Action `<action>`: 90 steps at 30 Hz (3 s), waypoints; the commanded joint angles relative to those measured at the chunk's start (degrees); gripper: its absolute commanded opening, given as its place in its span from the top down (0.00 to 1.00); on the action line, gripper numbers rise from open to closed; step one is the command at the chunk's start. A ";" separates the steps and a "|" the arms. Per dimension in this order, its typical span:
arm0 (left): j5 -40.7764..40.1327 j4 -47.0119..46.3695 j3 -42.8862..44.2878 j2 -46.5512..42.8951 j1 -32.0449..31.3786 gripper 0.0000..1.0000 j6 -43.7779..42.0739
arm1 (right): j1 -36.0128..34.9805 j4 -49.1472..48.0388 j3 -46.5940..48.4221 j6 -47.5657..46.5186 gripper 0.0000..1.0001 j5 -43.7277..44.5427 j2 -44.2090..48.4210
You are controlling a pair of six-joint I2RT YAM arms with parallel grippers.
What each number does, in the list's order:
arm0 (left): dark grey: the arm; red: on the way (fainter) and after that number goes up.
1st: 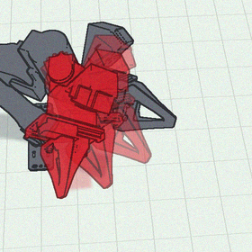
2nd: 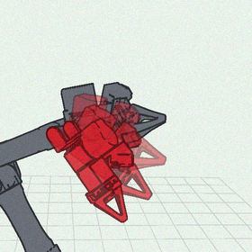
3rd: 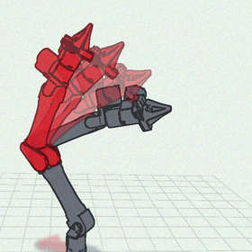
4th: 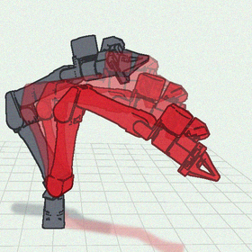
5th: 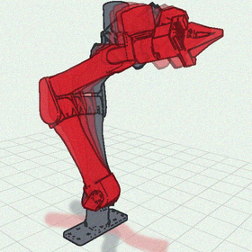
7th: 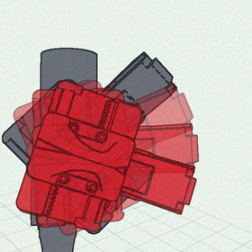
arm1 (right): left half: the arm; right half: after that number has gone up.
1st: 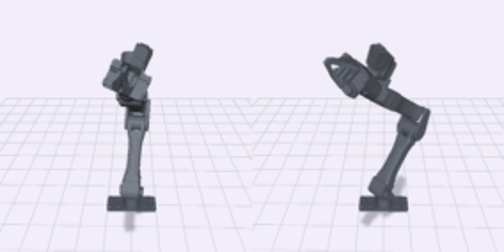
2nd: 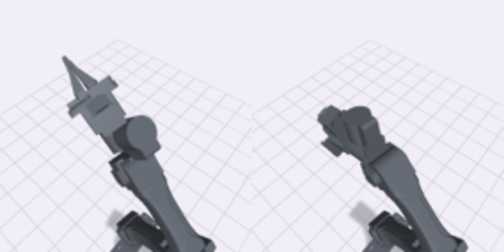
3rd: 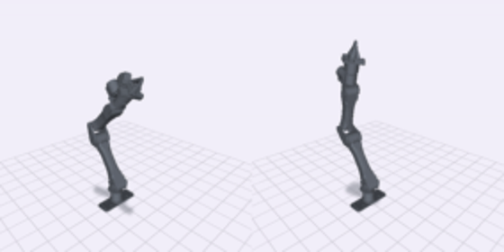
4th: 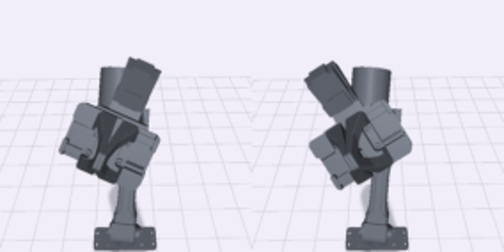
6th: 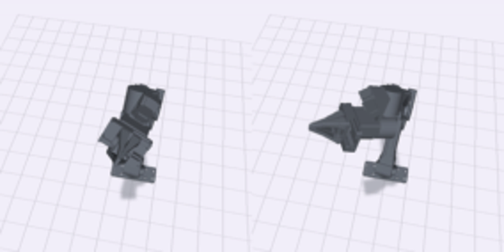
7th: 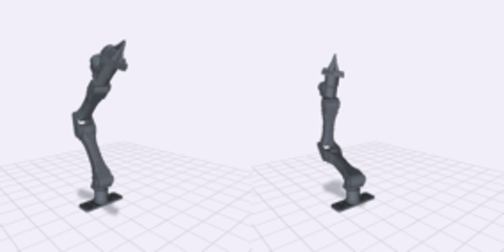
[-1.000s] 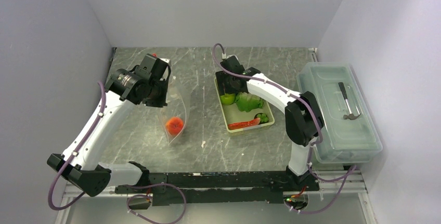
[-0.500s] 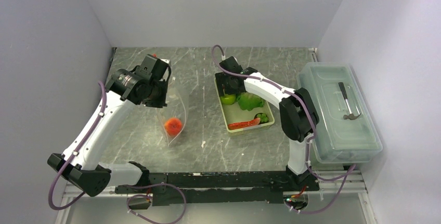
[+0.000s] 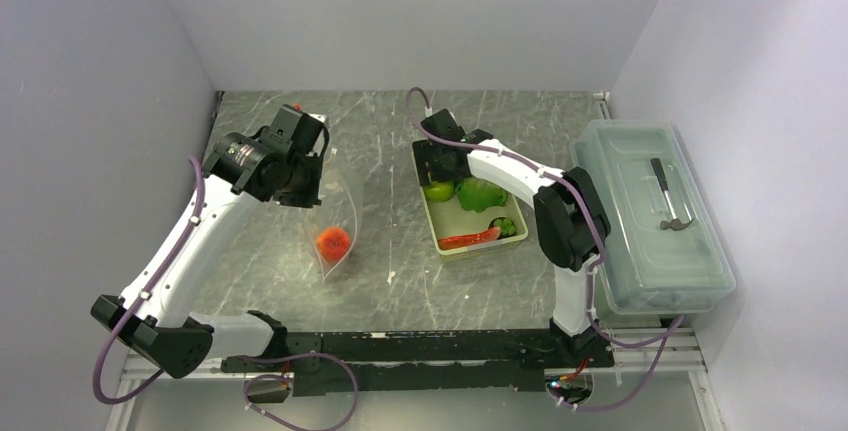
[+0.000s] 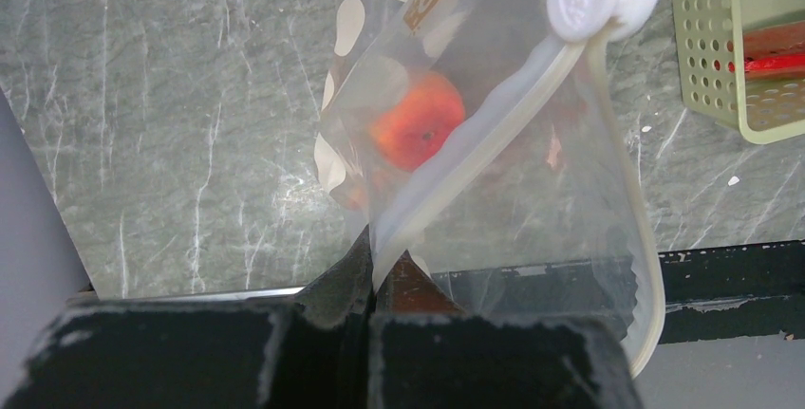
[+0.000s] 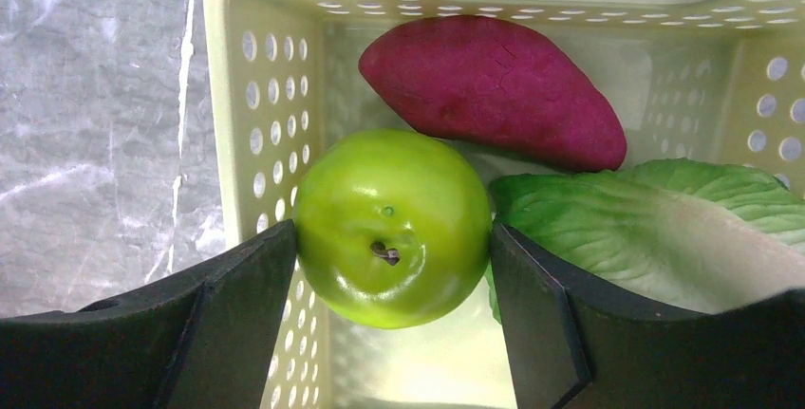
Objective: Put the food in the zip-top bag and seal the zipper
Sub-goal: Pick up the fake fruit from the bin, then place the fake fruit in the zipper food storage bag.
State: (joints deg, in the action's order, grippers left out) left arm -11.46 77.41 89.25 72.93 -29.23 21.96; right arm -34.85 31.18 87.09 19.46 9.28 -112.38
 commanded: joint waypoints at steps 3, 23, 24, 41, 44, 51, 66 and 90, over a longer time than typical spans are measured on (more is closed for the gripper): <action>-0.65 -0.16 0.04 -1.98 -0.21 1.00 0.89 | 0.40 1.50 0.54 -0.55 0.20 0.47 -3.25; -0.43 0.12 -0.48 -3.05 -0.21 1.00 1.26 | 0.40 3.17 1.66 -1.17 0.33 2.00 -4.60; -0.48 0.11 -0.48 -3.07 -0.21 1.00 1.25 | 0.40 3.11 1.52 -1.18 0.38 2.11 -4.14; -0.67 0.07 0.81 -2.01 -0.21 1.00 0.70 | 0.22 5.58 2.23 -1.85 0.53 3.87 11.35; -0.66 0.02 1.00 -1.83 -0.21 1.00 0.55 | 0.16 5.01 1.59 -1.55 0.53 1.69 14.41; -0.62 -0.15 1.19 -1.32 -0.20 1.00 0.26 | -0.22 2.98 0.08 -1.62 0.53 -7.89 21.36; -0.38 -0.68 1.71 -0.61 -0.19 1.00 -0.13 | -5.47 -11.12 -6.78 -0.58 0.53 -32.38 37.67; 2.03 -0.94 2.14 -0.28 -0.14 1.00 0.17 | -22.52 -19.46 -4.12 -5.91 0.52 -37.52 33.97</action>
State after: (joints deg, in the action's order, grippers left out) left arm -10.76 77.38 89.38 72.93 -29.23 21.93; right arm -56.14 15.11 80.53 15.53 -27.31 -76.51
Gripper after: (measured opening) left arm 0.009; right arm 0.752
